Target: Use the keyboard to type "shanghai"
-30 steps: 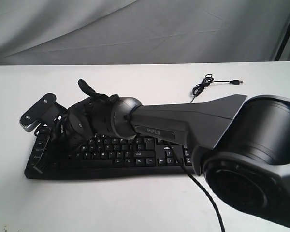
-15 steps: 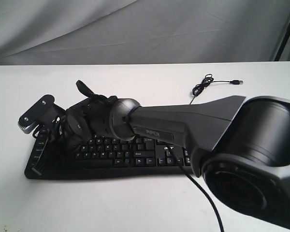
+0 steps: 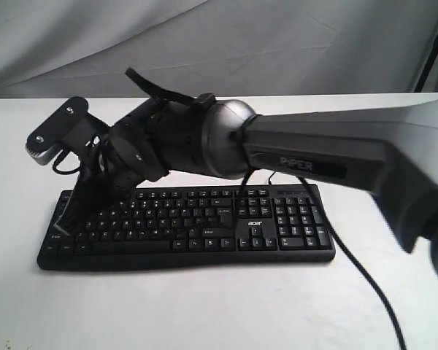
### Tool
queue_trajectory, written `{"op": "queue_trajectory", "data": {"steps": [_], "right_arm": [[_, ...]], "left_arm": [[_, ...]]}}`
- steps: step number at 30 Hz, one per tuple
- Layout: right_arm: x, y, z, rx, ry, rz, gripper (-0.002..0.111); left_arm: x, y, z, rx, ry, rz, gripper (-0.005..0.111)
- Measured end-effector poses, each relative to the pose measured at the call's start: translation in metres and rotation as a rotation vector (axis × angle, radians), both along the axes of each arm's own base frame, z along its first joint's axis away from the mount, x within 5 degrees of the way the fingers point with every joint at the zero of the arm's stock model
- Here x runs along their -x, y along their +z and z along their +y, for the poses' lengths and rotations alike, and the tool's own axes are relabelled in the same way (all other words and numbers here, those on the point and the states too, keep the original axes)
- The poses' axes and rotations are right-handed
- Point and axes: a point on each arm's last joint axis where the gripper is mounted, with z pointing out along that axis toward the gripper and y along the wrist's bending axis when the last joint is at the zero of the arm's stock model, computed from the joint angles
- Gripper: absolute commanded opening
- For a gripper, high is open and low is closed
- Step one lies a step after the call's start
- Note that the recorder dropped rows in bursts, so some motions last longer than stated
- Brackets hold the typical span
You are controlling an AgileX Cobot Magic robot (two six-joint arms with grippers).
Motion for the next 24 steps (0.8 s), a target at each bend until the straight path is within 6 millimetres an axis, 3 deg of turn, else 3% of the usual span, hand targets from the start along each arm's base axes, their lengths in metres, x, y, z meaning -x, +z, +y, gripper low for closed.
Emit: {"op": "queue_trajectory", "data": {"steps": [8, 17, 24], "right_arm": [[-0.001, -0.039, -0.039, 0.001, -0.087, 0.071, 0.0], [-0.001, -0.042, -0.038, -0.028, -0.093, 0.059, 0.0], [-0.002, -0.064, -0.037, -0.011, -0.097, 0.079, 0.0]], "left_arm": [[0.0, 0.0, 0.0, 0.0, 0.0, 0.0, 0.0], [0.0, 0.0, 0.0, 0.0, 0.0, 0.0, 0.0], [0.0, 0.0, 0.0, 0.0, 0.0, 0.0, 0.0]]}}
